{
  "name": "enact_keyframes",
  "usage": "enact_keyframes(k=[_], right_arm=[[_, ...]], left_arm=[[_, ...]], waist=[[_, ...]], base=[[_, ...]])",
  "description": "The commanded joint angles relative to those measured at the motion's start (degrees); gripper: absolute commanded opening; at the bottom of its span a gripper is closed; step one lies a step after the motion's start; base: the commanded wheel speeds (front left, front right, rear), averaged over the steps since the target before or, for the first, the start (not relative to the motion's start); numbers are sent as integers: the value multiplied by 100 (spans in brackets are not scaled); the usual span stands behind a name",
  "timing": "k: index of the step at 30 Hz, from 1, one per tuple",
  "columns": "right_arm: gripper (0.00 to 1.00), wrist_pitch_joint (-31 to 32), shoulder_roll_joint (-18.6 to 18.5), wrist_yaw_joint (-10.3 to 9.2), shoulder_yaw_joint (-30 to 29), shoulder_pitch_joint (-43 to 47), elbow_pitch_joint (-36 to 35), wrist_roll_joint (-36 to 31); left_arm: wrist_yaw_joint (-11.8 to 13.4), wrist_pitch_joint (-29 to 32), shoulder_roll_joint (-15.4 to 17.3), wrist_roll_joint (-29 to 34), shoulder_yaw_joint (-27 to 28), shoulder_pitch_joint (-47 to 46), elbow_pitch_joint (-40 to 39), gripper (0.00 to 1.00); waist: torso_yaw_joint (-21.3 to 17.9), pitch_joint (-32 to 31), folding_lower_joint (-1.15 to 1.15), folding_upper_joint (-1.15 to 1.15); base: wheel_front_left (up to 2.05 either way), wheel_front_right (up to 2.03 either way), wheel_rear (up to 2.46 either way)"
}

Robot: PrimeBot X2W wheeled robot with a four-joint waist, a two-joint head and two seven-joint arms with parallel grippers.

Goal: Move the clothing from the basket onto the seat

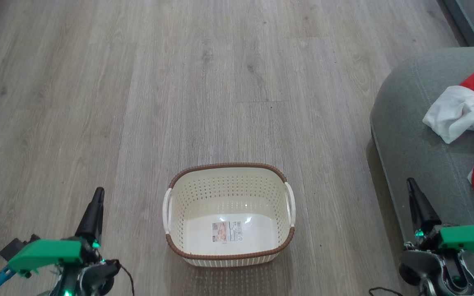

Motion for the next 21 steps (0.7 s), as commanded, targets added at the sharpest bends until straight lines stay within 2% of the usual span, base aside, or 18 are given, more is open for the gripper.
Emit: enact_keyframes(k=[1,21], right_arm=[[0,32,-20,-1,102,-320,-222,34],[0,31,-20,-1,103,-320,-222,34]], left_arm=[[-54,43,44,-37,202,-281,-194,0],[-54,43,44,-37,202,-281,-194,0]], waist=[[0,0,0,0],[0,0,0,0]], base=[[0,0,0],[0,0,0]])
